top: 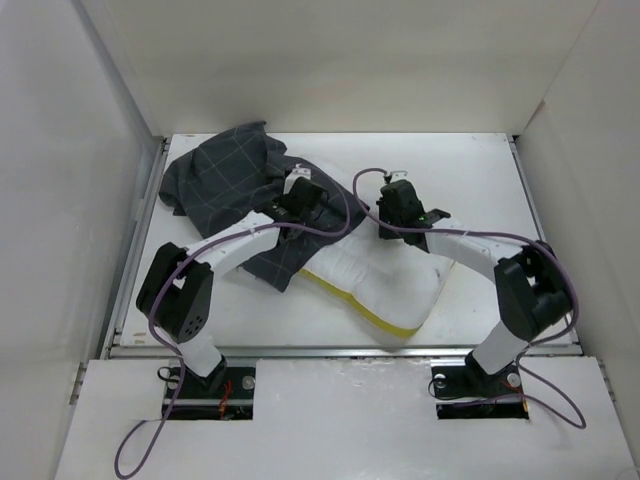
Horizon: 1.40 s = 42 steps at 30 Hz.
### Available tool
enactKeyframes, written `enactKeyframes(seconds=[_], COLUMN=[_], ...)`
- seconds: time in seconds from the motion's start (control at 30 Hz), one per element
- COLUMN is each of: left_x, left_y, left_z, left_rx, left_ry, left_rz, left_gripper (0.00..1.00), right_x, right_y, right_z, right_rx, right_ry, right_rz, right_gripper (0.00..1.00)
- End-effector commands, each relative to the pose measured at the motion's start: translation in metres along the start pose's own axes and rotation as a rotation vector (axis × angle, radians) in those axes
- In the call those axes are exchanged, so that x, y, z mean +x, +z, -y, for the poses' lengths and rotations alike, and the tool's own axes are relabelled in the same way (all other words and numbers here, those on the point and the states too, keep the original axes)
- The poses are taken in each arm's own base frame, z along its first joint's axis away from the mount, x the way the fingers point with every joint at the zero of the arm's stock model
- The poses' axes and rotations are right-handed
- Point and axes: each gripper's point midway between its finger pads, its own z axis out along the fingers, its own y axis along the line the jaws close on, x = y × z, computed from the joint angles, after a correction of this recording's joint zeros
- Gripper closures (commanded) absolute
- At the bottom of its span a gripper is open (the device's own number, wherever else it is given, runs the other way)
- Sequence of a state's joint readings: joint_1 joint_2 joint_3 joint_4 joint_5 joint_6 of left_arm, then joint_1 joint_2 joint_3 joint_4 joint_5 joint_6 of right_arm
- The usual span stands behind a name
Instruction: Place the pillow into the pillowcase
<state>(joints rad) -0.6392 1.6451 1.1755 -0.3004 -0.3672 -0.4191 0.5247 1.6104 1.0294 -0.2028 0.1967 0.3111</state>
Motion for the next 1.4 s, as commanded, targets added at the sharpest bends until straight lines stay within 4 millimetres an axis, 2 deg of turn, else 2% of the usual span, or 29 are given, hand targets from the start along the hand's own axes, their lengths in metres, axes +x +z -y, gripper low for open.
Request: enactKeyframes(seconds=[0.0,0.07,0.13,0.17,0.2,0.27,0.3,0.4,0.47,0.5,0.53,0.57,0.63,0.7,0.73,0.77,0.83,0.87,0.9,0.97,1.0,1.03,1.1,1.13,1.17,1.2,1.23,1.3,1.37], left_x=[-0.038,-0.052,-0.061,-0.067,-0.069,-0.078,-0.078,-0.086,-0.093,-0.094,-0.098,-0.092,-0.091,-0.089,-0.077,-0.072,-0.052,-0.044,-0.034,-0.006,0.003,0.015,0.037,0.044,0.050,0.055,0.056,0.066,0.071], left_y=[-0.005,-0.005,-0.003,-0.005,-0.003,-0.004,-0.003,-0.009,-0.016,-0.020,-0.024,-0.027,-0.038,-0.053,-0.053,-0.055,-0.064,-0.062,-0.065,-0.056,-0.054,-0.047,-0.039,-0.039,-0.036,-0.037,-0.038,-0.042,-0.043], left_z=[-0.006,-0.021,-0.040,-0.045,-0.052,-0.069,-0.072,-0.067,-0.050,-0.042,-0.039,-0.034,-0.038,-0.042,-0.045,-0.047,-0.032,-0.024,-0.016,-0.013,-0.010,-0.016,-0.021,-0.019,-0.016,-0.002,0.008,0.039,0.060], left_rx=[-0.039,-0.068,-0.098,-0.102,-0.113,-0.147,-0.144,-0.092,0.016,0.056,0.076,0.098,0.106,0.114,0.108,0.107,0.164,0.196,0.231,0.212,0.213,0.173,0.142,0.144,0.148,0.194,0.218,0.285,0.316], left_ry=[-0.042,-0.091,-0.128,-0.146,-0.157,-0.188,-0.185,-0.163,-0.131,-0.118,-0.123,-0.114,-0.137,-0.171,-0.189,-0.189,-0.166,-0.163,-0.157,-0.161,-0.188,-0.202,-0.225,-0.212,-0.214,-0.195,-0.181,-0.094,-0.022], left_rz=[0.080,0.101,0.111,0.126,0.127,0.141,0.135,0.149,0.159,0.169,0.184,0.175,0.191,0.200,0.178,0.177,0.155,0.139,0.116,0.056,0.034,0.005,-0.050,-0.063,-0.070,-0.061,-0.054,-0.061,-0.053], left_gripper=[0.98,1.00,1.00,1.00,1.00,1.00,1.00,0.97,0.72,0.47,0.05,0.00,0.00,0.00,0.00,0.00,0.00,0.00,0.00,0.00,0.00,0.00,0.00,0.00,0.00,0.00,0.00,0.00,0.00], right_x=[0.006,0.010,0.010,0.003,0.009,0.001,0.002,-0.006,-0.023,-0.029,-0.043,-0.052,-0.074,-0.099,-0.105,-0.113,-0.126,-0.129,-0.142,-0.142,-0.153,-0.146,-0.148,-0.158,-0.151,-0.148,-0.156,-0.145,-0.142], right_y=[0.016,0.010,0.002,-0.003,-0.010,-0.029,-0.039,-0.071,-0.086,-0.086,-0.086,-0.081,-0.090,-0.099,-0.102,-0.101,-0.091,-0.086,-0.085,-0.059,-0.059,-0.037,-0.016,-0.022,-0.003,0.004,0.007,0.027,0.033], right_z=[0.041,0.082,0.106,0.127,0.141,0.163,0.187,0.220,0.224,0.222,0.211,0.201,0.180,0.160,0.149,0.117,0.082,0.051,0.034,0.012,-0.012,-0.018,-0.036,-0.044,-0.044,-0.052,-0.055,-0.058,-0.063], right_rx=[0.264,0.430,0.491,0.524,0.554,0.587,0.630,0.696,0.695,0.673,0.593,0.540,0.464,0.410,0.383,0.297,0.186,0.077,0.016,-0.067,-0.149,-0.150,-0.164,-0.176,-0.170,-0.179,-0.181,-0.185,-0.212], right_ry=[0.114,0.176,0.243,0.290,0.321,0.388,0.435,0.522,0.501,0.479,0.470,0.434,0.339,0.233,0.187,0.125,0.015,-0.031,-0.056,-0.114,-0.151,-0.174,-0.219,-0.235,-0.253,-0.262,-0.261,-0.267,-0.270], right_rz=[-0.043,-0.082,-0.089,-0.073,-0.088,-0.056,-0.055,-0.008,0.034,0.033,0.053,0.069,0.128,0.195,0.218,0.236,0.274,0.272,0.291,0.243,0.256,0.214,0.176,0.204,0.171,0.161,0.176,0.122,0.104], right_gripper=[0.96,1.00,1.00,1.00,1.00,1.00,1.00,1.00,1.00,0.89,0.81,0.74,0.59,0.54,0.50,0.38,0.25,0.17,0.13,0.04,0.00,0.00,0.00,0.00,0.00,0.00,0.00,0.04,0.14])
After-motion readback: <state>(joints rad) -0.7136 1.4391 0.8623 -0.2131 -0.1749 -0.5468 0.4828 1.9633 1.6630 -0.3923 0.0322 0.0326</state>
